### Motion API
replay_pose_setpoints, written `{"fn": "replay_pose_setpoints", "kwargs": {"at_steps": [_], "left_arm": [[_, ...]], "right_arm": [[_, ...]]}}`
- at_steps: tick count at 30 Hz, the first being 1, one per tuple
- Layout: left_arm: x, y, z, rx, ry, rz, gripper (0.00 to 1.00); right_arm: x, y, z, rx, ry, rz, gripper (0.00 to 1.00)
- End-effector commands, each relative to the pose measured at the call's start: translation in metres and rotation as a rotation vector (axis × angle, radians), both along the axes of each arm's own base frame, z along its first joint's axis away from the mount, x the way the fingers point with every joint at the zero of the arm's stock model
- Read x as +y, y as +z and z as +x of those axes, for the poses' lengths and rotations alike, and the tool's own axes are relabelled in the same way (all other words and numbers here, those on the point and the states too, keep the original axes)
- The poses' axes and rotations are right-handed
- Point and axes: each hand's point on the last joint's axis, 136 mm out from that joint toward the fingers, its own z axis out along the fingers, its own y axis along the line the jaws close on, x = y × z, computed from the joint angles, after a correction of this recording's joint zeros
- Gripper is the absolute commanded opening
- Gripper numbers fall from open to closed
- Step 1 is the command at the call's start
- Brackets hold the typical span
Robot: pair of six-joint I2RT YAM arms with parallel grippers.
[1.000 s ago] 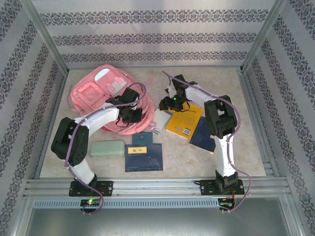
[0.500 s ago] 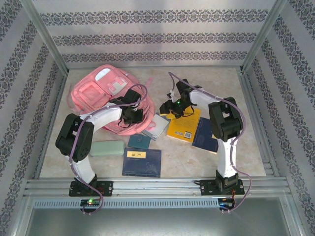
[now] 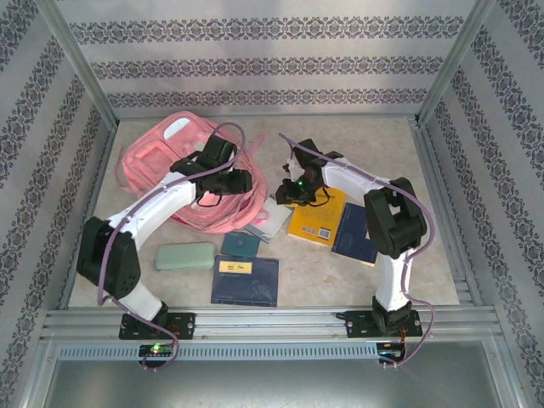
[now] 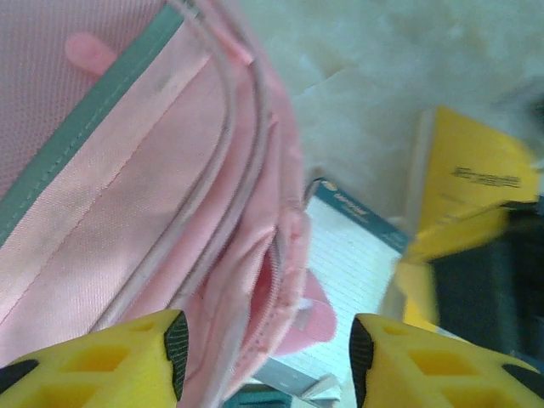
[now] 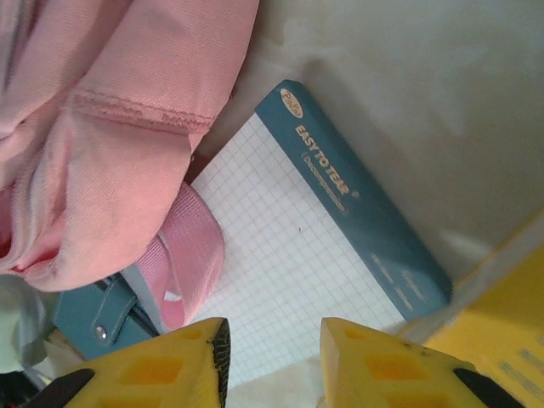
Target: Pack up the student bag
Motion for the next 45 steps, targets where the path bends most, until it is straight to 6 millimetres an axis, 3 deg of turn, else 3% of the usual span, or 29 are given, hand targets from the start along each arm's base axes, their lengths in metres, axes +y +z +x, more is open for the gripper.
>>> {"fn": "replay_pose_setpoints", "kwargs": {"at_steps": [1,5,11,14,19,22,25,30,35,40,45], "left_arm": [[-0.018,0.016,-0.029,0.017,-0.088,-0.005,0.53],[-0.055,-0.002,-0.055,0.068,-0.158,-0.055,0.42],[-0.077,-0.059,-0.072,0.166,-0.171,-0.054,0.34],[-0.077,-0.075,-0.069,0.184,-0.161,-0.031,0.33],[-0.078,-0.095,-0.059,0.201,-0.156,0.022,0.31],[-0.079,-0.108,-0.054,0.216,-0.152,0.047,0.30],[-0.087,-0.113,-0.054,0.237,-0.163,0.025,0.28],[-0.102,-0.104,-0.058,0.215,-0.214,0.021,0.19],[-0.125,-0.092,-0.078,0.210,-0.307,0.004,0.05],[-0.146,-0.110,-0.090,0.267,-0.353,-0.017,0.03],[-0.154,-0.134,-0.080,0.301,-0.359,0.022,0.04]], "right_arm": [[0.007,-0.018,0.011,0.014,-0.003,-0.035,0.30],[0.008,-0.032,0.027,0.021,-0.039,-0.064,0.22],[-0.033,-0.050,0.037,0.007,-0.186,-0.149,0.13],[-0.053,-0.050,0.031,-0.001,-0.260,-0.138,0.11],[-0.066,-0.045,0.006,-0.004,-0.343,-0.087,0.11],[-0.069,-0.039,-0.005,-0.025,-0.365,-0.046,0.21],[-0.076,-0.024,-0.007,-0.057,-0.382,0.015,0.30],[-0.087,-0.005,0.005,-0.101,-0.378,0.032,0.31],[-0.091,0.002,0.022,-0.112,-0.385,0.026,0.31],[-0.097,0.005,0.035,-0.114,-0.403,0.021,0.30],[-0.098,0.014,0.041,-0.127,-0.422,0.031,0.30]]}}
